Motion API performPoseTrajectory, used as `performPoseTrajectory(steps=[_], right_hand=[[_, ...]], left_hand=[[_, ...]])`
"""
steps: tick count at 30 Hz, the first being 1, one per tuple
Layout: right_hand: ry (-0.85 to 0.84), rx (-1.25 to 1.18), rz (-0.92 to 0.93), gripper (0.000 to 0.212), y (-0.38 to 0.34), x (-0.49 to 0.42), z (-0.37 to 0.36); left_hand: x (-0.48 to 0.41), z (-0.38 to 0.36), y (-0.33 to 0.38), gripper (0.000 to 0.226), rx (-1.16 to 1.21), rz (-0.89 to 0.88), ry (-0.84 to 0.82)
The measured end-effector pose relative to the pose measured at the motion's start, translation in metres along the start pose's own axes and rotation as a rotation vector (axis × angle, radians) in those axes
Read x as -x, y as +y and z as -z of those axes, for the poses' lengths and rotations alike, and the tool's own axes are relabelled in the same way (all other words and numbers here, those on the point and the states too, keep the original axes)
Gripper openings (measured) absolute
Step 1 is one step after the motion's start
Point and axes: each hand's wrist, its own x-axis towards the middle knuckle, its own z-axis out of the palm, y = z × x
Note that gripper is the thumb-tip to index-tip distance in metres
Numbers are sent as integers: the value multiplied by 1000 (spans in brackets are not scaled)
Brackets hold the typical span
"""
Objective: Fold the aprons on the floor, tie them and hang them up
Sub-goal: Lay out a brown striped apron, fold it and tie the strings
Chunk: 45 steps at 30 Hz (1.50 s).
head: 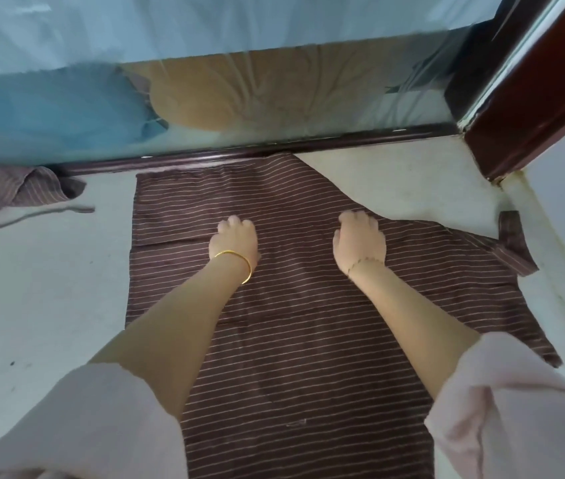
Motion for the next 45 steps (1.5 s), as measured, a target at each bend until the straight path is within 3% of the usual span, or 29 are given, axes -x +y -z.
performPoseTrajectory(steps=[3, 7, 12, 14, 17, 21, 23, 25, 28, 30, 32, 35, 37, 40, 43, 45], right_hand=[[0, -4, -28, 37, 5, -42, 9], [-182, 8, -83, 45, 11, -79, 1], [-540, -448, 85, 14, -1, -93, 13], [-606, -528, 96, 19, -6, -98, 23], [-597, -668, 25, 41, -4, -114, 27], [-610, -1274, -147, 71, 5, -126, 28], [-595, -1505, -169, 70, 9, -129, 31], [-469, -1583, -181, 63, 12, -132, 36], [6, -1490, -282, 58, 13, -127, 34], [287, -1161, -328, 53, 14, -120, 31], [353, -762, -228, 47, 22, -115, 23], [88, -376, -152, 34, 21, -110, 10], [-69, -288, -182, 38, 8, -110, 6], [-187, -418, -293, 43, -9, -117, 7], [-425, -670, -427, 53, -10, -124, 13], [-465, -799, -311, 50, -9, -128, 12]], left_hand=[[-19, 9, 21, 73, 71, -49, -35], [-36, 3, 32, 94, 15, -30, -171], [-46, -4, 23, 100, 38, -1, -258], [-49, -2, 21, 100, 61, -1, -272], [-50, -2, 21, 104, 72, -5, -273], [-48, -1, 21, 109, 71, -1, -267], [-48, -1, 21, 110, 71, 4, -267], [-48, -1, 22, 110, 69, 1, -266], [-48, -3, 21, 110, 70, -4, -268], [-48, -4, 21, 111, 59, 1, -280], [-48, -5, 21, 112, 40, 9, -290], [-45, -5, 24, 113, -4, -3, -291], [-41, -6, 26, 115, -31, -18, -296], [-37, -6, 26, 121, -85, -22, -316], [-38, -7, 23, 125, -134, -13, -315], [-39, -8, 22, 125, -170, -25, -308]])
